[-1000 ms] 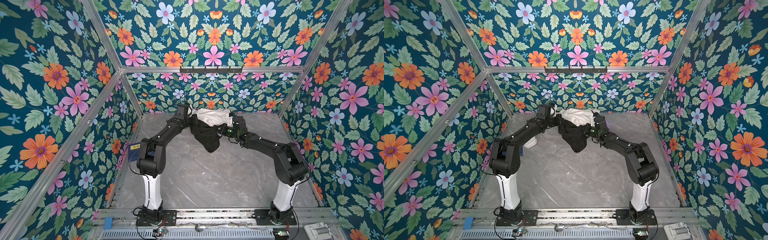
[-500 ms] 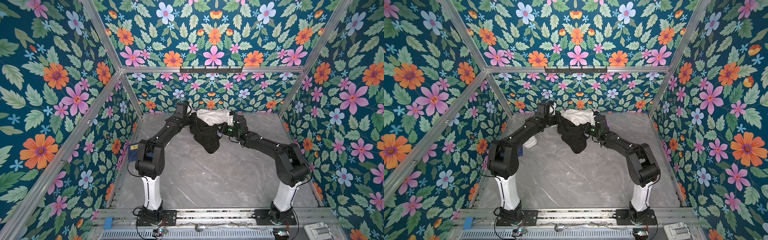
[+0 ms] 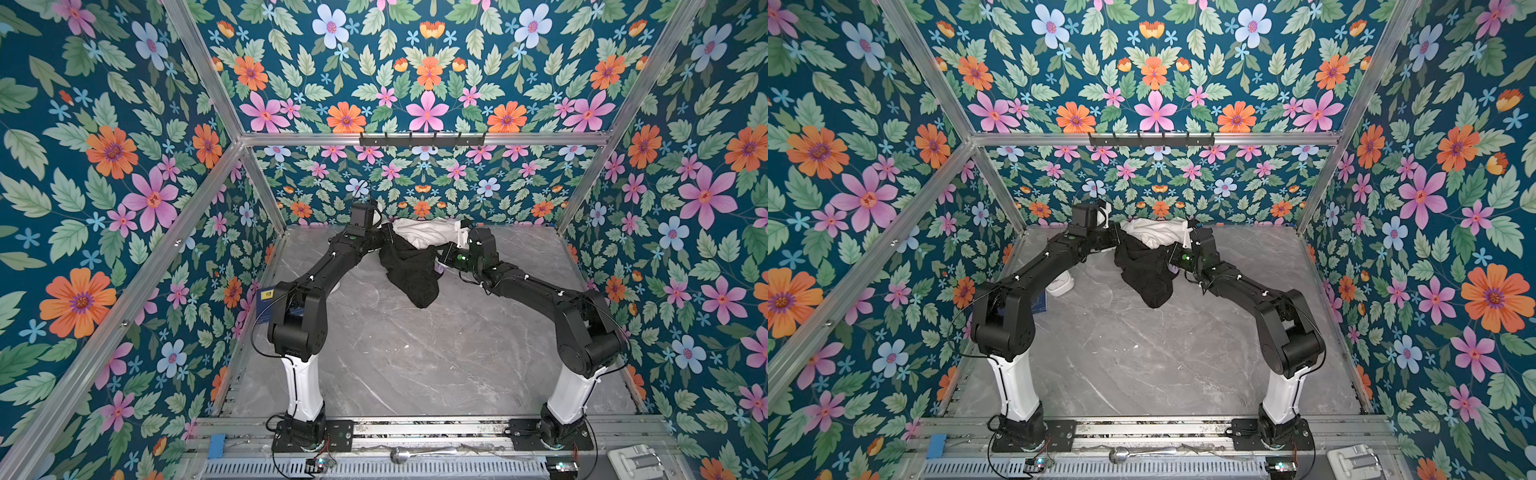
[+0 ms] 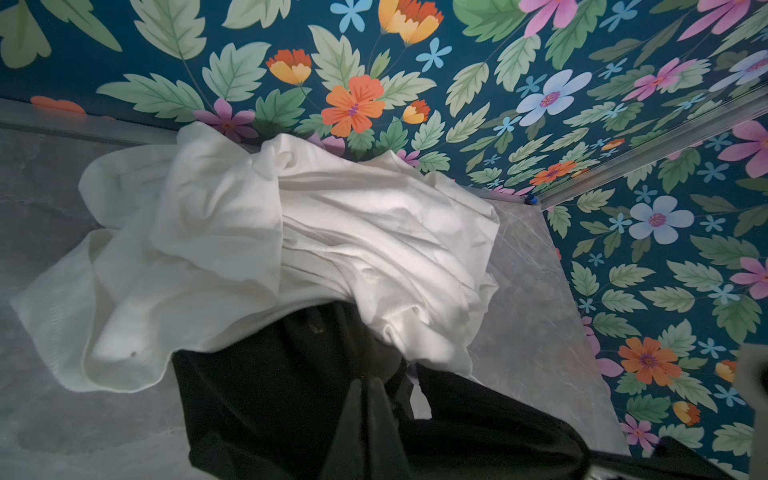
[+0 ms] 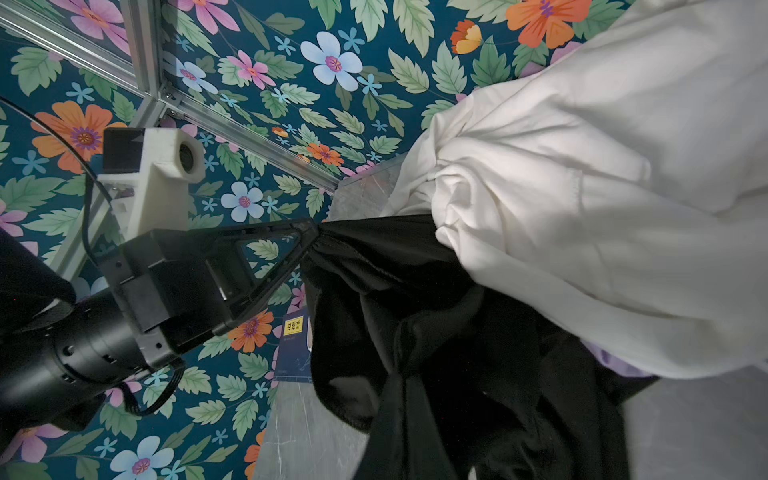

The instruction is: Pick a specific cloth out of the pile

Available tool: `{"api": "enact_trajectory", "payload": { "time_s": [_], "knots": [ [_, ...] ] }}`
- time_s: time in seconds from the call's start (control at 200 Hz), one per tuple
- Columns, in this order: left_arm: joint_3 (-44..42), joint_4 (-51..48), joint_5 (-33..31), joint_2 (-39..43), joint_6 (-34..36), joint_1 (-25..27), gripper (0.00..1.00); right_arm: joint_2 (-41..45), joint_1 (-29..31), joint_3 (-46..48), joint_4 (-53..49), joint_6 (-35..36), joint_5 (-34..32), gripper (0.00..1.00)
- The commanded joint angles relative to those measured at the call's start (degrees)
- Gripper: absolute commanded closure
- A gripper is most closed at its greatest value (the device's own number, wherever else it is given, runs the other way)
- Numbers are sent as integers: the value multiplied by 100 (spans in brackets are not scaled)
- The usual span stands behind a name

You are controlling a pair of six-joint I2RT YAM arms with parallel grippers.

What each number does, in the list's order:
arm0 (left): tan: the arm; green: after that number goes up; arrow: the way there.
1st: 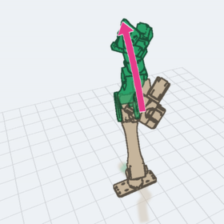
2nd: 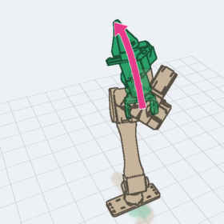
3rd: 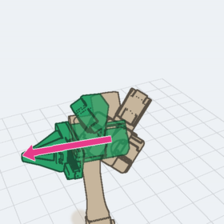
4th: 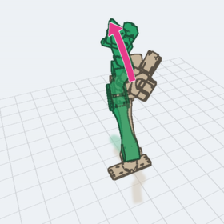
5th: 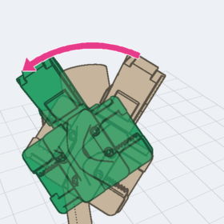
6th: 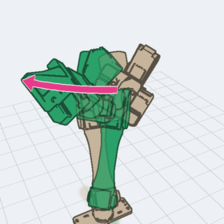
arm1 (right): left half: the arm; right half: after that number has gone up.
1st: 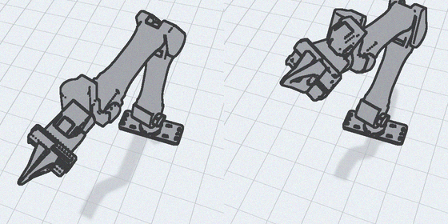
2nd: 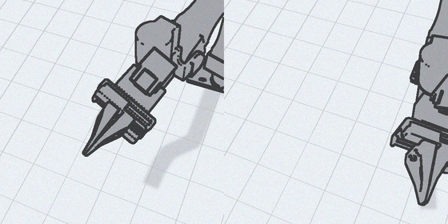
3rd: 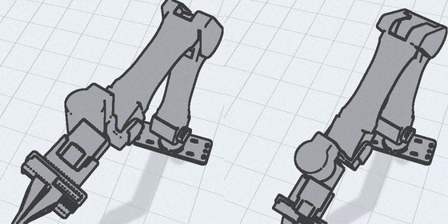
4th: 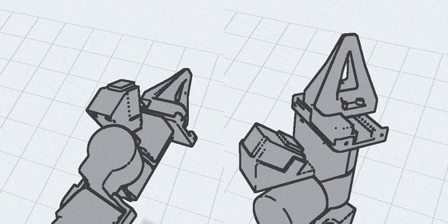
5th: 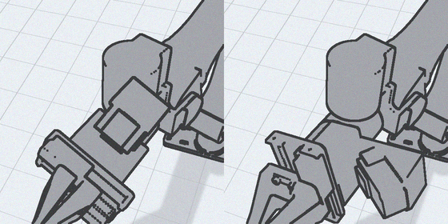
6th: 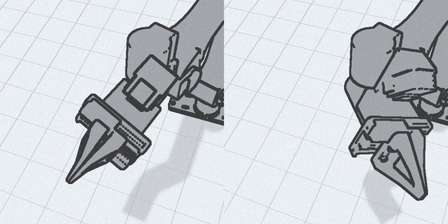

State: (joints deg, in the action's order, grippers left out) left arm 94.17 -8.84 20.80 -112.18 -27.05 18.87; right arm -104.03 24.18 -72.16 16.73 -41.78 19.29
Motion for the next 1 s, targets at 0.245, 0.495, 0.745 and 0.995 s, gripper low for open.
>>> {"api": "enact_trajectory", "payload": {
  "time_s": [0.245, 0.495, 0.745, 0.995],
  "knots": [
    [-39, 137, -31, 178, -22, -2, 100, 172, 6, 34, 23, 56, -30, 100],
    [-37, 142, -41, 248, -20, 1, 100, 270, 7, 70, 31, 65, -65, 100],
    [-13, 153, -49, 302, -20, -5, 100, 361, 6, 79, 34, 80, -83, 100],
    [162, 138, 3, 241, -46, -6, 100, 495, 3, 79, 7, 94, -110, 100]
  ]
}}
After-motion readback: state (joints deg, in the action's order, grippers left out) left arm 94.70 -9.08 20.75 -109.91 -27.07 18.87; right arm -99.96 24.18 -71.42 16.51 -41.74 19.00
